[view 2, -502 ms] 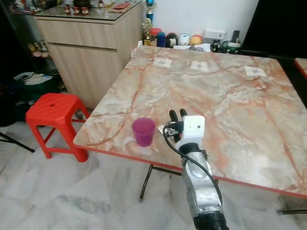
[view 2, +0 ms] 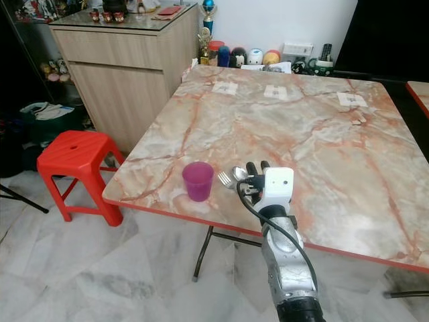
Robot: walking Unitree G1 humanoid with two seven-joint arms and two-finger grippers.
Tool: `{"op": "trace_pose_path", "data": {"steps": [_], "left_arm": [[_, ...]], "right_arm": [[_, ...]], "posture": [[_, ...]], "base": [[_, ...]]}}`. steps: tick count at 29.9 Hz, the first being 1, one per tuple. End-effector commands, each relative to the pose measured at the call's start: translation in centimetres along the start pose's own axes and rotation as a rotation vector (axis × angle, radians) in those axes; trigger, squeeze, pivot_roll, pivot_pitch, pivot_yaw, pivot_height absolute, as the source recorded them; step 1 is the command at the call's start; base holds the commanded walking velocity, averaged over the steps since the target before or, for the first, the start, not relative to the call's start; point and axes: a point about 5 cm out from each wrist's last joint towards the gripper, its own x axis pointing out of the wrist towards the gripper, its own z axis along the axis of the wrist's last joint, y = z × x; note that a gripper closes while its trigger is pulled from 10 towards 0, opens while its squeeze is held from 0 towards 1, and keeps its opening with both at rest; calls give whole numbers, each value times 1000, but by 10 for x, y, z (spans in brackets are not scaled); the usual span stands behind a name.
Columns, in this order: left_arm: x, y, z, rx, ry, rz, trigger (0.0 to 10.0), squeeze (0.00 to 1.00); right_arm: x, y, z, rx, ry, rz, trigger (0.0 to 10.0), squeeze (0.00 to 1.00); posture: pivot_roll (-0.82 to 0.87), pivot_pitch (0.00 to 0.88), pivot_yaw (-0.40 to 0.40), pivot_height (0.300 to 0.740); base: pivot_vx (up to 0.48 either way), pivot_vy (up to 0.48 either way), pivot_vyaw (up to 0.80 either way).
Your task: Setting the table
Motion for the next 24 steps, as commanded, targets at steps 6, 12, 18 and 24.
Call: {"op": "trace_pose_path", "data": {"steps": [6, 12, 18, 24], "left_arm": [[-1, 1, -4, -7, 13, 0, 10000, 0], [-1, 1, -4, -9, 12, 2, 10000, 0], [-1, 1, -4, -8, 12, 3, 10000, 0], [-1, 1, -4, -4, 14, 5, 10000, 0]], "right_arm": [[1, 0, 1, -1, -8, 1, 10000, 0], [1, 0, 1, 4, -9, -3, 10000, 0], [1, 0, 2, 9, -12, -8, 10000, 0], [1, -3, 2, 8, -14, -18, 10000, 0]], "posture": [[29, 92, -1, 740], [31, 93, -2, 740], [31, 93, -2, 740], [30, 94, -2, 740]], "base": [[244, 0, 0], [264, 0, 0], [289, 0, 0], [42, 0, 0]]}}
